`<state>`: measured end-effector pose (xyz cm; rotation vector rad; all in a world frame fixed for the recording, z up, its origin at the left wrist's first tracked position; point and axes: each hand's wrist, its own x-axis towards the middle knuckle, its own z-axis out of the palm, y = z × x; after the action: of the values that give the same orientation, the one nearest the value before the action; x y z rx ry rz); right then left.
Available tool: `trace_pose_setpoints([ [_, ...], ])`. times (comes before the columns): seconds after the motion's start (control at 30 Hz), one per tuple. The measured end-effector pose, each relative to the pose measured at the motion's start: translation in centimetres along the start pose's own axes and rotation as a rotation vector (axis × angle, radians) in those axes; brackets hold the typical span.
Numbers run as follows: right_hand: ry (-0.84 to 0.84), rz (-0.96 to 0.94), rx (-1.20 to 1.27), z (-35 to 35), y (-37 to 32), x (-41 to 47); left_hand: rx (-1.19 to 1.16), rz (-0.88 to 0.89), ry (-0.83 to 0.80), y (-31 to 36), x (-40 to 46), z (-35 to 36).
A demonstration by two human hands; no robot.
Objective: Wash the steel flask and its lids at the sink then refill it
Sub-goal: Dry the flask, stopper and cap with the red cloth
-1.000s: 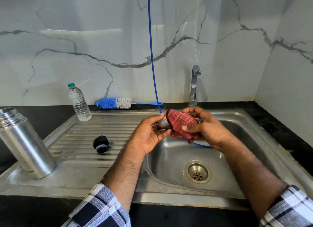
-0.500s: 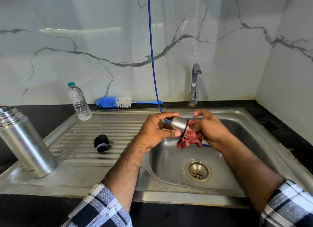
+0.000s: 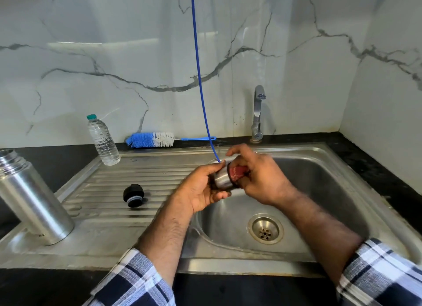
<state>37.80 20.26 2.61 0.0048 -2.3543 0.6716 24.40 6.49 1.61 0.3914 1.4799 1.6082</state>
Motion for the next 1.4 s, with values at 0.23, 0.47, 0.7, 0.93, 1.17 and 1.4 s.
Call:
trace_pose_setpoints([
  [0.23, 0.438, 0.435, 1.054, -0.7, 1.9, 0.3, -0.337, 0.224, -0.007, 1.1, -0.5, -0.3],
  [0.47, 0.290, 0.303, 0.450, 1.0, 1.7, 0.3, -0.151, 0.364, -0.018, 0.3, -0.1, 0.1],
  [0.7, 0.374, 0.335, 0.454, 0.9, 1.3, 0.3, -0.120, 0.417, 0.068, 0.5, 0.1, 0.4],
  [0.93, 0.301, 0.711, 0.582, 1.2, 1.6, 0.8, -0.173, 0.454, 0.093, 1.6, -1.0, -0.5],
  [1.17, 0.237, 0.721, 0.874, 4.8, -1.3, 6.4, 0.059, 0.477, 0.262, 6.1, -1.8, -4.6],
  [1.4, 0.226, 0.826, 0.885, 9.6, -2.6, 11.3, 0.408, 0.417, 0.593, 10.1, -0.6, -11.4],
])
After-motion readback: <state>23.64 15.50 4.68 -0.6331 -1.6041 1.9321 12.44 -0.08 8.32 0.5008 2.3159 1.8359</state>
